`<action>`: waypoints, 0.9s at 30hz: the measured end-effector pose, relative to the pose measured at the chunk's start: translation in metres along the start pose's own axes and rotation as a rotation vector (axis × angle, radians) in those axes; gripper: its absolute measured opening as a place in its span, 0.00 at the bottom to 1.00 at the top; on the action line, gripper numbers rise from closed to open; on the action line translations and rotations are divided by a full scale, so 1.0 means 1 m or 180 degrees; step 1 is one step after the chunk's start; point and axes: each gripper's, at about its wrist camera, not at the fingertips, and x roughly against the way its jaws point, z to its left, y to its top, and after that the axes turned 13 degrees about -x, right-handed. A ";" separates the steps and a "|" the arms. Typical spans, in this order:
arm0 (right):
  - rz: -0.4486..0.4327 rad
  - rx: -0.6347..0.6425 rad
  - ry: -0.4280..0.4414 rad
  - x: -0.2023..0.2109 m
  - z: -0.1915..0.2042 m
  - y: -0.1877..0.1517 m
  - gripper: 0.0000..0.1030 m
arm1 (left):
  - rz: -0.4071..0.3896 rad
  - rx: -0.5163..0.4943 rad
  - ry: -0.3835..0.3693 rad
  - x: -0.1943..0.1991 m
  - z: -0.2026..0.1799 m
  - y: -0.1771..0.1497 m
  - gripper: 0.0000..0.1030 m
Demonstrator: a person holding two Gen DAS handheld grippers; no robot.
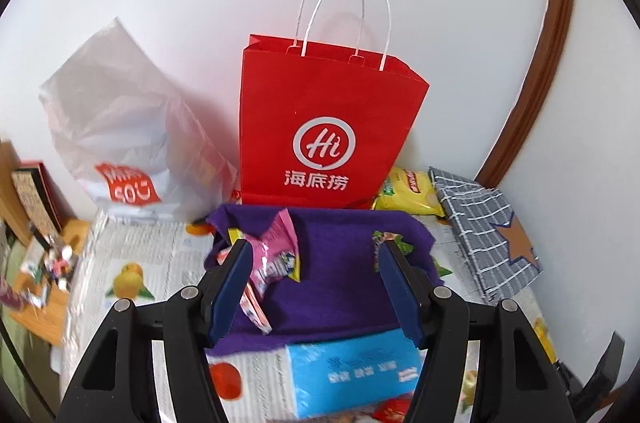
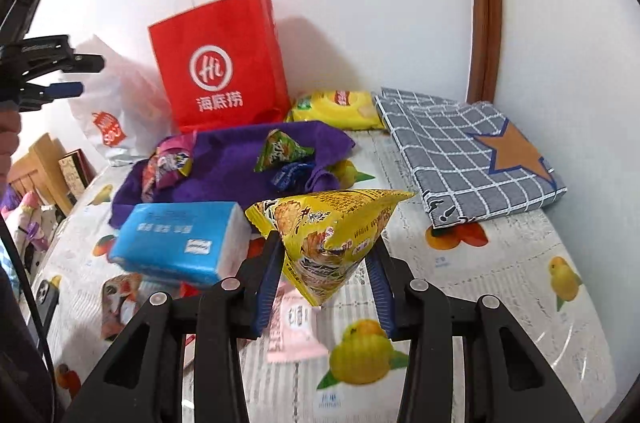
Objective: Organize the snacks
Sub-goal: 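Grasp the pink panda-print packet with the left gripper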
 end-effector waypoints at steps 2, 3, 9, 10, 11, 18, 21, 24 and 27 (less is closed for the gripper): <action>-0.0026 0.0007 0.0010 0.007 0.001 -0.004 0.40 | 0.0064 -0.0038 -0.0017 0.002 -0.004 -0.010 0.61; -0.0021 0.0007 0.0027 0.009 0.001 -0.006 0.40 | 0.0108 -0.0090 0.0018 0.002 -0.005 -0.017 0.61; 0.0067 -0.0033 0.0201 0.012 0.004 -0.028 0.40 | 0.0509 -0.0132 0.0195 -0.008 0.000 -0.074 0.62; 0.0091 -0.0039 0.0212 0.010 0.004 -0.031 0.40 | 0.0595 -0.0091 0.0174 -0.010 0.002 -0.089 0.62; 0.0110 -0.0041 0.0222 0.010 0.003 -0.033 0.40 | 0.0658 -0.0048 0.0145 -0.013 0.003 -0.099 0.62; 0.0190 -0.0105 0.0268 0.009 -0.002 -0.049 0.40 | 0.1063 0.0056 -0.0032 -0.034 -0.002 -0.164 0.64; 0.0212 -0.0113 0.0261 0.011 -0.005 -0.055 0.40 | 0.1036 0.0210 -0.0231 -0.032 -0.001 -0.174 0.66; 0.0248 -0.0158 0.0283 0.010 -0.007 -0.059 0.40 | 0.0973 0.0243 -0.0364 -0.029 -0.006 -0.177 0.76; 0.0258 -0.0169 0.0308 0.009 -0.007 -0.064 0.40 | 0.1069 0.0163 -0.0409 -0.040 -0.017 -0.180 0.76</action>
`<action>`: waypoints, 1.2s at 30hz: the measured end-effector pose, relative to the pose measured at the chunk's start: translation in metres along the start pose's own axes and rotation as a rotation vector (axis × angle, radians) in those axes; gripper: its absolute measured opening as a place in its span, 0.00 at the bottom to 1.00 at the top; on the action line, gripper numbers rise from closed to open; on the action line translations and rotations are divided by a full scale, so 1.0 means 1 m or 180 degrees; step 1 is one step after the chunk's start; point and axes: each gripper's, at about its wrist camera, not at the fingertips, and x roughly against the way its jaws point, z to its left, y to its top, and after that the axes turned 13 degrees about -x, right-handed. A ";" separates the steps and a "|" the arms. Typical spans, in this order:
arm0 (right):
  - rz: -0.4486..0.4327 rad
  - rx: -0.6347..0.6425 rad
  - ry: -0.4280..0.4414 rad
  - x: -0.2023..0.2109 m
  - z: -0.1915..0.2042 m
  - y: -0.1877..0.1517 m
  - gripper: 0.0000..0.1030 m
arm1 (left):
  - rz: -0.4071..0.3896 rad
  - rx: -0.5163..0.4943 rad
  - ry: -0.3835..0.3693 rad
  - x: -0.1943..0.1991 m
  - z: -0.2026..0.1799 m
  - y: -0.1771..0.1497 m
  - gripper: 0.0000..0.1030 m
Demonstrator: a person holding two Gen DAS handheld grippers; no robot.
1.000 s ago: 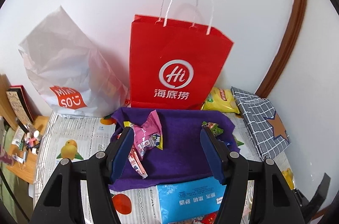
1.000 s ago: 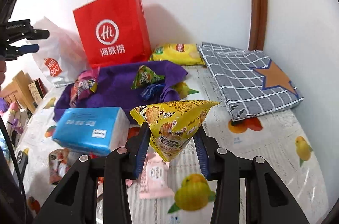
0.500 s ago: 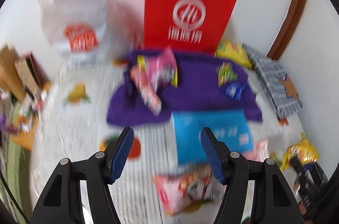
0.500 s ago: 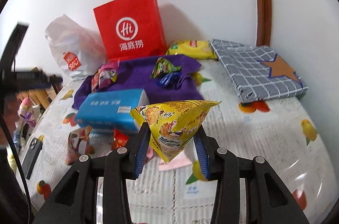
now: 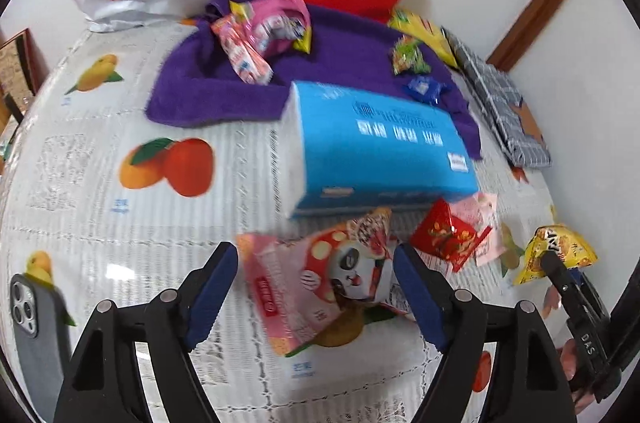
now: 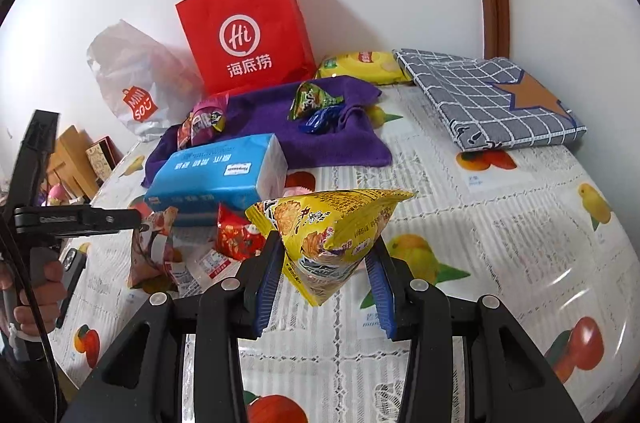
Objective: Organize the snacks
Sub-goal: 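Grasp the pink panda-print packet with the left gripper, then carry the yellow packet and pink panda packet over the purple towel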
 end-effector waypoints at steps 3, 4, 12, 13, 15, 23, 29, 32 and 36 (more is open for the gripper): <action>0.0022 -0.0007 -0.0011 0.000 0.000 -0.004 0.40 | 0.0129 -0.0035 0.0055 -0.015 -0.006 0.000 0.76; 0.0037 -0.0004 -0.0012 -0.001 0.000 -0.005 0.40 | 0.0172 -0.0048 0.0091 -0.020 -0.008 0.000 0.77; 0.0093 0.0026 -0.0032 -0.006 0.005 -0.011 0.41 | 0.0194 0.0012 0.0248 -0.035 -0.009 -0.001 0.85; 0.0097 0.0044 -0.0037 -0.007 0.007 -0.012 0.40 | 0.0223 -0.0018 0.0278 -0.038 -0.010 -0.003 0.87; 0.0090 0.0073 -0.0037 -0.008 0.010 -0.014 0.41 | 0.0278 -0.0050 0.0235 -0.043 -0.012 -0.005 0.88; 0.0125 0.0093 0.0005 -0.010 0.016 -0.020 0.41 | 0.0112 -0.0172 0.0240 -0.035 -0.012 -0.012 0.70; 0.0125 0.0103 0.0004 -0.009 0.017 -0.020 0.41 | -0.0012 -0.0168 0.0162 -0.015 -0.004 -0.016 0.66; 0.0152 0.0095 0.0015 -0.009 0.017 -0.022 0.41 | -0.0074 -0.0161 0.0128 -0.005 -0.003 -0.016 0.66; 0.0125 0.0126 0.0021 -0.006 0.020 -0.021 0.41 | -0.0149 -0.0122 0.0012 0.008 -0.003 -0.015 0.66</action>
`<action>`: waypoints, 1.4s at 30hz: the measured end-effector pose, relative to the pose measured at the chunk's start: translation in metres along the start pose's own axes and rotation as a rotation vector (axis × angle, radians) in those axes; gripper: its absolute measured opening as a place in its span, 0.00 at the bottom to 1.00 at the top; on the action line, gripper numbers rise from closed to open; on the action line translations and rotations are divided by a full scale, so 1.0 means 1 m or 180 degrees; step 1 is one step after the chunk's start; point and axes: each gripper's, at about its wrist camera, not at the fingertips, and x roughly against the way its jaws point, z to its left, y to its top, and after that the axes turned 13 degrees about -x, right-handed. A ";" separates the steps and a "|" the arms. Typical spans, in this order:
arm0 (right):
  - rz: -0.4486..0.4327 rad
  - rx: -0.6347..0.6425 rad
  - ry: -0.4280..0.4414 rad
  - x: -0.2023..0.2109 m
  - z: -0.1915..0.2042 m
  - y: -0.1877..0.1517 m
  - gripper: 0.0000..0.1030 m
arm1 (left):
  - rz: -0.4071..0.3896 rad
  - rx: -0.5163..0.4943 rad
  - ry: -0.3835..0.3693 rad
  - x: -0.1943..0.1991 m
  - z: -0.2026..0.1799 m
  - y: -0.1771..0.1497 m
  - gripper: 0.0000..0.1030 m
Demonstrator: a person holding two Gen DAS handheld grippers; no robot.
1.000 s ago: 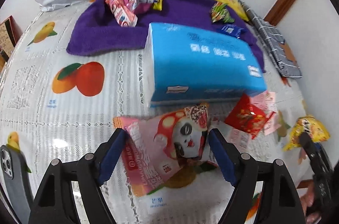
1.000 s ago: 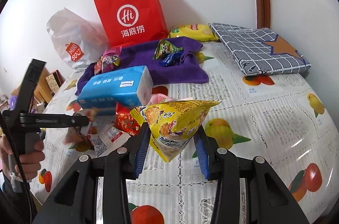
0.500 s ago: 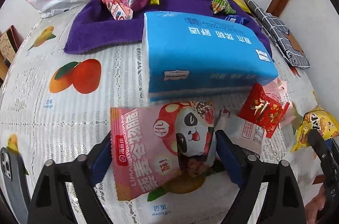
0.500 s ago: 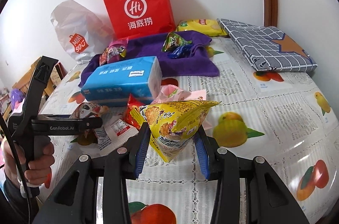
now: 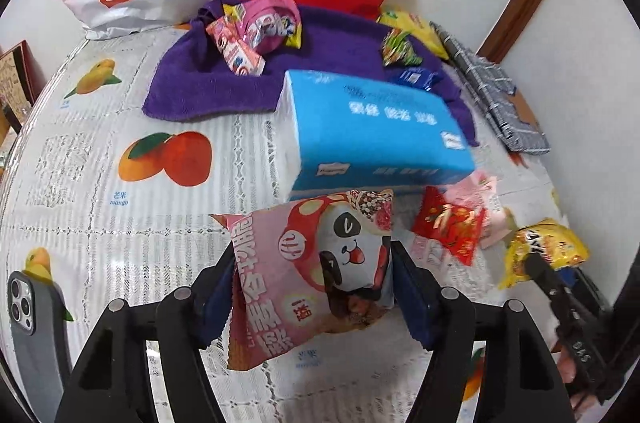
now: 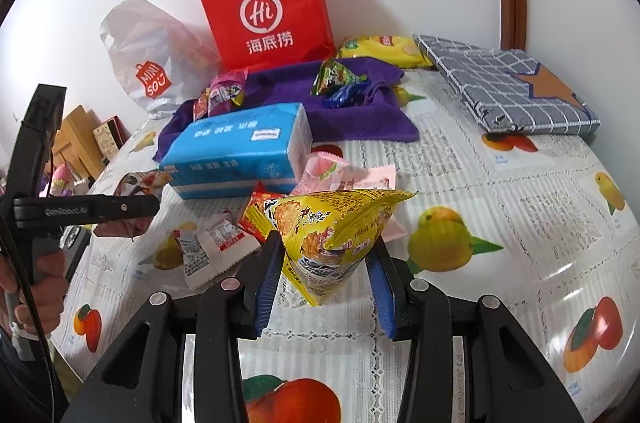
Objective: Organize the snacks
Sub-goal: 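Carry the yellow packet and pink panda packet over the purple towel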
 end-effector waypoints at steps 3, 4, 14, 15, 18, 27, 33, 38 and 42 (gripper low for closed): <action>-0.0030 -0.0013 0.0022 0.006 0.000 0.001 0.41 | -0.0058 -0.0029 0.0027 0.009 -0.004 0.003 0.66; -0.0035 -0.0011 0.0020 0.007 0.000 0.001 0.41 | -0.0072 -0.0037 0.0024 0.012 -0.005 0.004 0.66; -0.0120 0.0051 -0.0031 0.012 0.005 0.018 0.41 | -0.0258 -0.0110 -0.0001 0.040 -0.012 0.025 0.67; -0.0133 0.0070 -0.0035 0.011 0.006 0.021 0.41 | -0.0283 -0.0125 0.0004 0.042 -0.013 0.027 0.67; -0.0164 0.0102 -0.0026 0.007 0.012 0.036 0.41 | -0.0349 -0.0137 0.0044 0.046 -0.013 0.038 0.67; -0.0273 0.0345 0.0015 -0.009 0.046 0.098 0.41 | -0.0510 -0.0153 0.0222 0.057 -0.010 0.080 0.67; -0.0246 0.0367 0.0202 -0.028 0.066 0.144 0.41 | -0.0703 -0.0160 0.0316 0.067 -0.005 0.111 0.67; -0.0231 0.0278 0.0275 -0.049 0.076 0.185 0.41 | -0.0764 -0.0132 0.0387 0.063 0.005 0.143 0.67; -0.0305 0.0305 0.0232 -0.060 0.085 0.207 0.41 | -0.0773 -0.0086 0.0428 0.052 0.013 0.170 0.67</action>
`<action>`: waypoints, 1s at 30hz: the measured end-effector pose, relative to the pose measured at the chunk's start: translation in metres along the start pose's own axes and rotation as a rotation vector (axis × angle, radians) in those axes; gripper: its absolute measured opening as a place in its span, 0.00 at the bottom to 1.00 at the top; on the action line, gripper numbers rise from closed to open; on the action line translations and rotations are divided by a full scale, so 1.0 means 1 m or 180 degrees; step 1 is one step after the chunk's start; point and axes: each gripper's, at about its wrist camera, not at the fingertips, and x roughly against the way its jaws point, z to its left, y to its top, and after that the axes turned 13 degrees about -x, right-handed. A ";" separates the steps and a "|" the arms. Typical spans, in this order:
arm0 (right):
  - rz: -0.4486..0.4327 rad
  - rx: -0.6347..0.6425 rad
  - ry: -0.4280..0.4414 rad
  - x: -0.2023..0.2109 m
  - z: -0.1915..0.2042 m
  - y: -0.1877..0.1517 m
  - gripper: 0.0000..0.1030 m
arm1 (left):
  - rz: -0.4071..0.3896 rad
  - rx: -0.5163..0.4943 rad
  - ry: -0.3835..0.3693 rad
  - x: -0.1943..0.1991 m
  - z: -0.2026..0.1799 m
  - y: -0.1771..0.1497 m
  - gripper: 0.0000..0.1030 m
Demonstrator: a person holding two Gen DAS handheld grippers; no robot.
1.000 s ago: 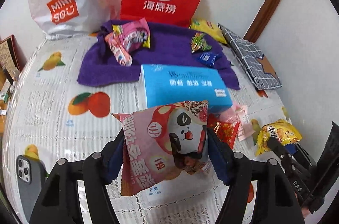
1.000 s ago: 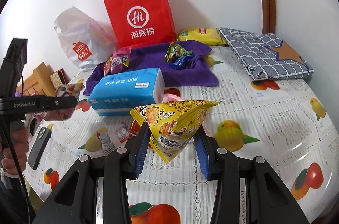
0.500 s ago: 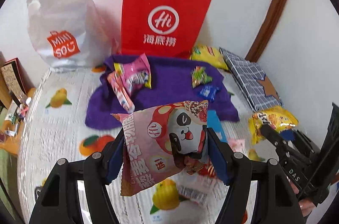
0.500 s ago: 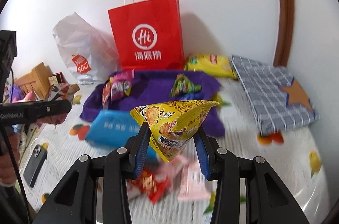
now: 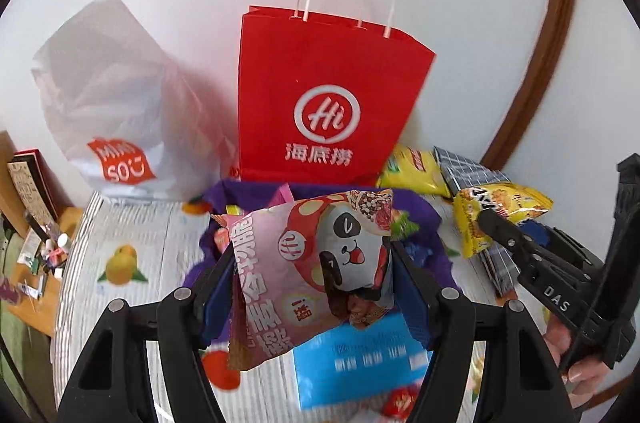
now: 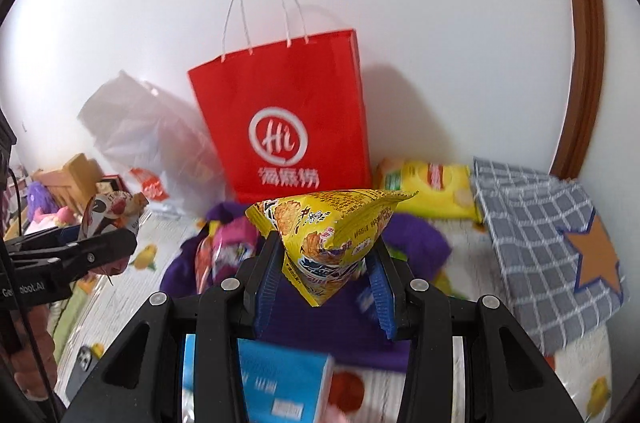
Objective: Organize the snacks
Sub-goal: 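Carry the yellow packet and pink panda packet over the purple towel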
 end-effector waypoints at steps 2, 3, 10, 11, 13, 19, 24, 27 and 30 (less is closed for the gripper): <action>-0.0031 0.0058 0.0013 -0.007 0.003 0.009 0.41 | -0.0008 0.0022 -0.0020 -0.008 0.003 0.008 0.67; -0.0045 0.0077 0.0000 -0.010 0.004 0.012 0.41 | -0.0003 0.0042 -0.0030 -0.013 0.006 0.012 0.67; 0.0008 0.0068 -0.0051 -0.049 -0.003 0.025 0.41 | 0.0055 0.0068 0.0017 -0.051 0.015 0.033 0.67; 0.0071 0.0081 -0.0081 -0.056 -0.004 0.025 0.41 | 0.0061 0.0064 0.0023 -0.056 0.018 0.032 0.67; 0.0162 0.0109 -0.0155 -0.069 -0.009 0.021 0.41 | 0.0144 0.0125 0.0052 -0.068 0.024 0.029 0.67; 0.0475 0.0094 -0.0169 -0.094 -0.024 0.014 0.41 | 0.0270 0.0225 0.0110 -0.075 0.041 0.025 0.67; 0.0633 0.0147 -0.0300 -0.107 -0.033 0.008 0.41 | 0.0246 0.0276 0.0144 -0.073 0.048 0.025 0.67; 0.0691 0.0105 -0.0284 -0.111 -0.038 0.008 0.41 | 0.0295 0.0247 0.0130 -0.077 0.047 0.025 0.67; 0.0715 0.0164 -0.0321 -0.113 -0.036 0.006 0.41 | 0.0306 0.0212 0.0068 -0.078 0.044 0.025 0.67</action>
